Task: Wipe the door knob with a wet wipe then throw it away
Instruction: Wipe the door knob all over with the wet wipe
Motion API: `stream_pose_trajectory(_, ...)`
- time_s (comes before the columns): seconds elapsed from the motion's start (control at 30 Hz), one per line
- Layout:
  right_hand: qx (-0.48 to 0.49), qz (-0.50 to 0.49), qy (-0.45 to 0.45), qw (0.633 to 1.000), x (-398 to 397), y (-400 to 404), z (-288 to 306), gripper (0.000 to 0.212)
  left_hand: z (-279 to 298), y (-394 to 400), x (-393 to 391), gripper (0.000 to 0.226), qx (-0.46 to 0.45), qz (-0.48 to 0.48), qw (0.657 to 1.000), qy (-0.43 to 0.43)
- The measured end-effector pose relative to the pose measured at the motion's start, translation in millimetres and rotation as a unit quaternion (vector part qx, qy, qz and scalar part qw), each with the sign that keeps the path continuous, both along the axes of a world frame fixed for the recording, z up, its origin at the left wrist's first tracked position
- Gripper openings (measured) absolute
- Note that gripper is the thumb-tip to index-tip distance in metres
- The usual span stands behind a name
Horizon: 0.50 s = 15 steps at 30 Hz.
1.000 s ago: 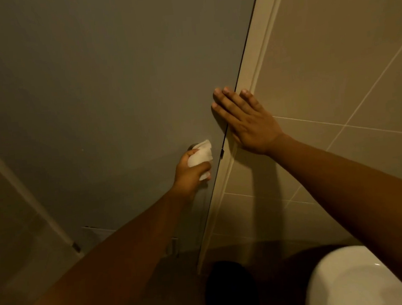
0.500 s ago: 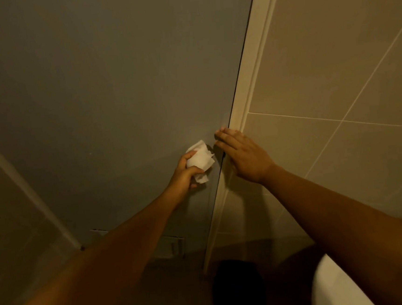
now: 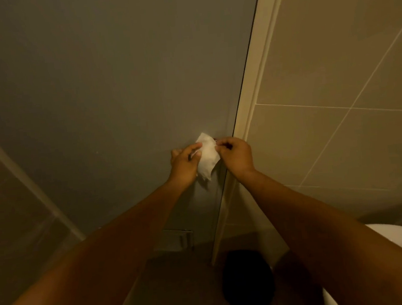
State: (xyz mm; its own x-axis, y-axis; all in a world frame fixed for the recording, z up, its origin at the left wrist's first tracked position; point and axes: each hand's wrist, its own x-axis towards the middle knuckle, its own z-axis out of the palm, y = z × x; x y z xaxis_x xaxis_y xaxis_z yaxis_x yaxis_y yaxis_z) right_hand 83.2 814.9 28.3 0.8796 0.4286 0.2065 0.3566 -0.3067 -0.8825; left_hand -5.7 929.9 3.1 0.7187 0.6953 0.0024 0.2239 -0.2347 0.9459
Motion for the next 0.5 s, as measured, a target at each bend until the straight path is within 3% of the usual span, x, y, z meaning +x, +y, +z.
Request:
stream_pose_trajectory(0.1, 0.029, -0.043, 0.071, 0.996, -0.3, -7.4, -3.9, 0.014, 4.7, -6.9, -2.7, 0.023, 0.018, 0.039, 0.998, -0.041)
stream_pose_trajectory(0.27, 0.014, -0.073, 0.077, 0.994, -10.5, -18.7, -20.8, 0.025, 8.2, -13.2, -2.2, 0.022, 0.117, 0.021, 0.99, -0.076)
stream_pose_trajectory(0.33, -0.017, -0.054, 0.021, 0.998, -17.7, -21.5, -25.0, 0.022, 11.6, -10.9, -1.8, 0.023, 0.136, -0.012, 0.988, -0.079)
stream_pose_trajectory(0.4, -0.083, -0.067, -0.106, 0.989, -21.4, -22.7, -26.2, 0.024, 15.3, -6.2, -0.3, 0.023, 0.155, -0.064, 0.983, -0.076)
stream_pose_trajectory(0.5, -0.094, -0.036, -0.22, 0.97, -19.4, -19.7, -23.4, 0.03, 17.7, 2.5, 0.3, 0.026, 0.158, -0.115, 0.978, -0.071)
